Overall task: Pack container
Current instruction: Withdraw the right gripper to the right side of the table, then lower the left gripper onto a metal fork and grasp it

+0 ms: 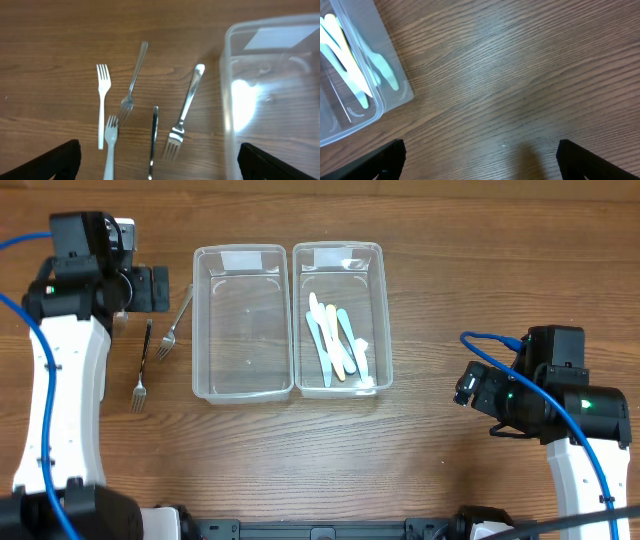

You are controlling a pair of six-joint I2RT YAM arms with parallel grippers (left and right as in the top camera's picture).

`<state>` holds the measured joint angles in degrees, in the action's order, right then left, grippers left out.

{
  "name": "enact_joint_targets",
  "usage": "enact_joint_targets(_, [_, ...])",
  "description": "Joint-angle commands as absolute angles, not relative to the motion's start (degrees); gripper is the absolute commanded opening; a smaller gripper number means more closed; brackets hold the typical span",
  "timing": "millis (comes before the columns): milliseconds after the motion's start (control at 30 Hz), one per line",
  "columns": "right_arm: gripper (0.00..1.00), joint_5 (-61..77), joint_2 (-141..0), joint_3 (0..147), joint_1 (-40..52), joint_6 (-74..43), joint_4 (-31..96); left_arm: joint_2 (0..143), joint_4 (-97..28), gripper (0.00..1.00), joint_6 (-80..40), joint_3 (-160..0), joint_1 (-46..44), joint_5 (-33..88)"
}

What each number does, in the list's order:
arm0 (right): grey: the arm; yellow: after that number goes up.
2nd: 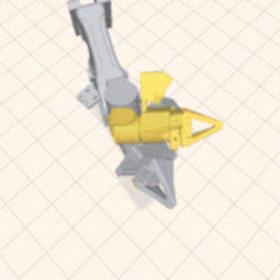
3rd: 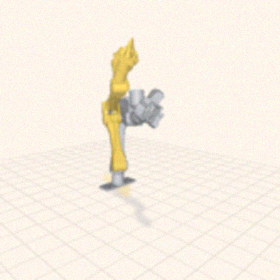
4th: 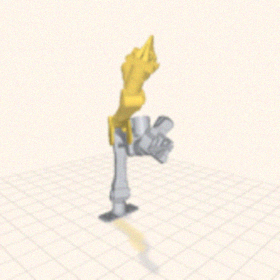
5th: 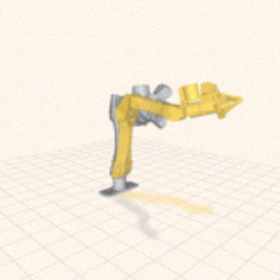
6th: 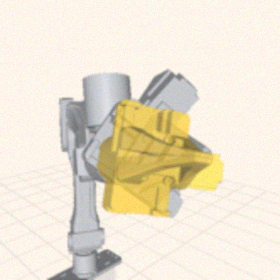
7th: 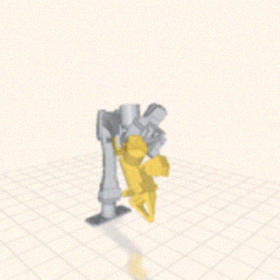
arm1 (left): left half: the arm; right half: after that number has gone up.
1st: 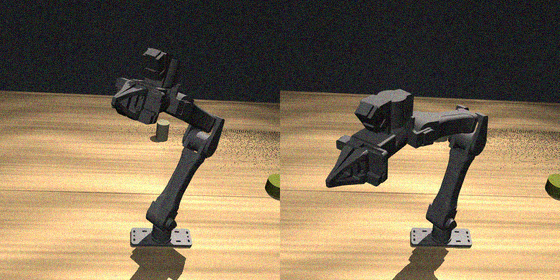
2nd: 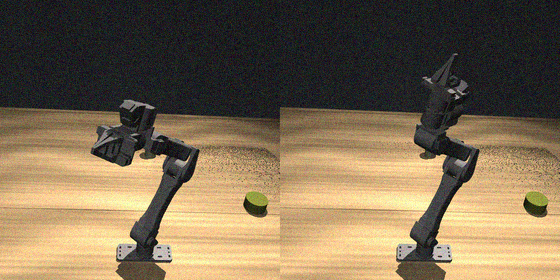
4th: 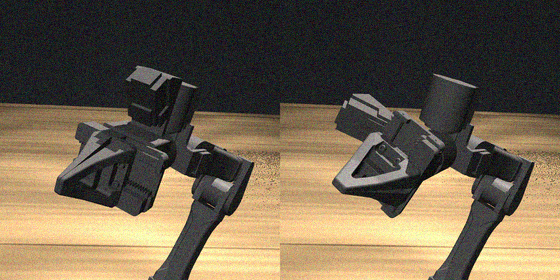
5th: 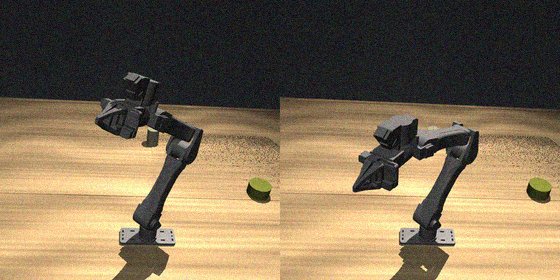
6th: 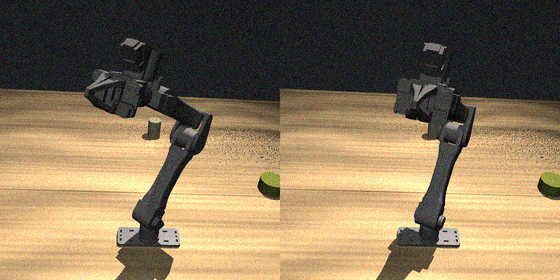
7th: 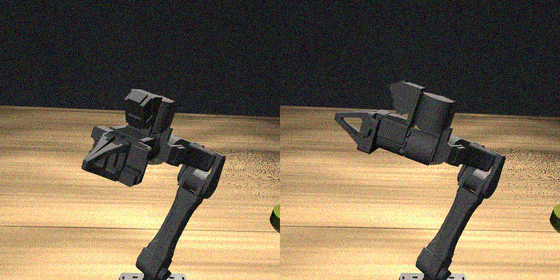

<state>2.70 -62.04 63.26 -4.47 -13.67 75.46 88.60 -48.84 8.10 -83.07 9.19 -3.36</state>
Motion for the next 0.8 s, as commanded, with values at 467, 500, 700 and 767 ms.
enact_joint_targets(467, [0.99,2.0,-61.9,63.7,-4.5,-13.3,74.6,111.1,-40.3,1.00,24.7,-84.6,12.1,3.1])
enact_joint_targets(500, [0.99,2.0,-61.9,63.7,-4.5,-13.3,74.6,112.0,-40.5,1.00,25.7,-84.6,11.5,3.0])
enact_joint_targets(700, [0.99,2.0,-61.9,63.7,-4.5,-13.1,74.6,116.3,-40.9,1.00,28.1,-84.6,7.7,2.6])
enact_joint_targets(767, [0.99,2.0,-61.9,63.7,-4.5,-13.1,74.6,117.6,-41.0,1.00,28.1,-84.6,7.1,2.6])
